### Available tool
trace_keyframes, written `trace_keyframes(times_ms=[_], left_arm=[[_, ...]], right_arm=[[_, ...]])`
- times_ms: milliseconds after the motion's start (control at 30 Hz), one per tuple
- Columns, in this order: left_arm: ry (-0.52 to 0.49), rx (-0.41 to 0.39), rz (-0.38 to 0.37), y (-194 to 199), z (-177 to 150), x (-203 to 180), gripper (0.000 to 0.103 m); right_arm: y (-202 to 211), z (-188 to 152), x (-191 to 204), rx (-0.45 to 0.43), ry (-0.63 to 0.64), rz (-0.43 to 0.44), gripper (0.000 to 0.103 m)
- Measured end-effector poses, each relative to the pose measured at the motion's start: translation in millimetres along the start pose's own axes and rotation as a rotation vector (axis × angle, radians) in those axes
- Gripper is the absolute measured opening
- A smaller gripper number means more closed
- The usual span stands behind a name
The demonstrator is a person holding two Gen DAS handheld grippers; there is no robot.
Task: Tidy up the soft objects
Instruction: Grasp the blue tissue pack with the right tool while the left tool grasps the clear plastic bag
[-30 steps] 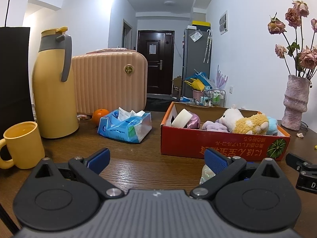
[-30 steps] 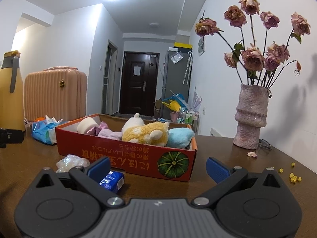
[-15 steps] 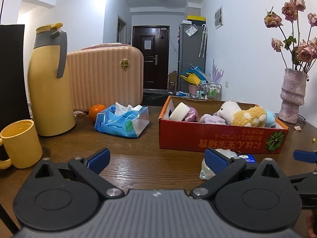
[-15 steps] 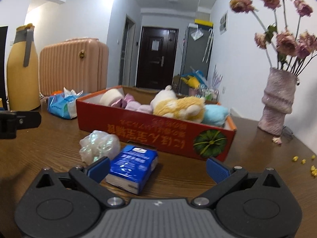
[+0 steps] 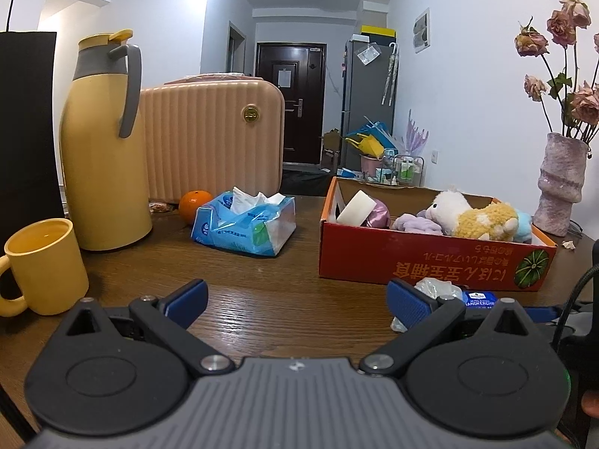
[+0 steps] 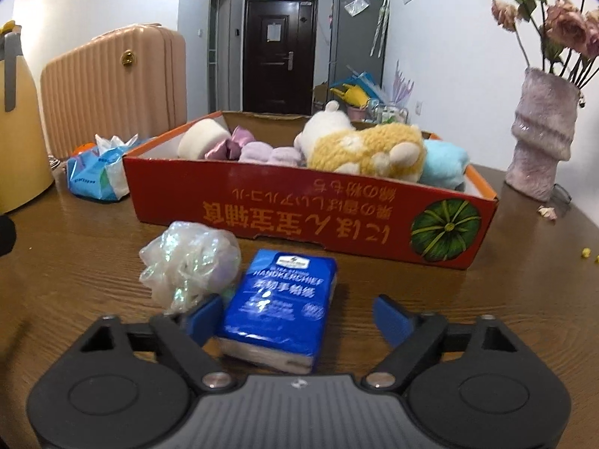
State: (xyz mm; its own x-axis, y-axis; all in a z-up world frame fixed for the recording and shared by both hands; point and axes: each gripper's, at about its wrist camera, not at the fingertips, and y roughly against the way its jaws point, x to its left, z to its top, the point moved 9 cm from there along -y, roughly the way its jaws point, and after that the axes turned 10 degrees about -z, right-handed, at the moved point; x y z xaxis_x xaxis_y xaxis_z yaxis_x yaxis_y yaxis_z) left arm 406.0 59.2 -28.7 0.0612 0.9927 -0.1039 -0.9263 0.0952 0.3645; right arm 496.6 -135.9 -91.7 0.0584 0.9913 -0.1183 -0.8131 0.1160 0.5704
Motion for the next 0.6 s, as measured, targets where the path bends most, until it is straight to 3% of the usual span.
trace_keyframes(times_ms=[67, 100, 600], left_arm=[[-0.003, 0.002, -0.001, -0.5, -0.7, -0.5, 0.103], [-0.004, 0.004, -0.001, -0.9, -0.9, -0.7, 0.103], [-0.027, 0.038, 0.035, -12.0, -9.5, -2.7, 0.103]], right_arm=[[-0.9, -1.8, 0.5, 0.016, -0.005, 0.015, 0.064], [-1.9, -3.5, 0.6, 0.029, -0.009, 0.028, 0.052], [9.8, 4.3, -18.4, -0.038, -0.04, 0.029, 0.051]])
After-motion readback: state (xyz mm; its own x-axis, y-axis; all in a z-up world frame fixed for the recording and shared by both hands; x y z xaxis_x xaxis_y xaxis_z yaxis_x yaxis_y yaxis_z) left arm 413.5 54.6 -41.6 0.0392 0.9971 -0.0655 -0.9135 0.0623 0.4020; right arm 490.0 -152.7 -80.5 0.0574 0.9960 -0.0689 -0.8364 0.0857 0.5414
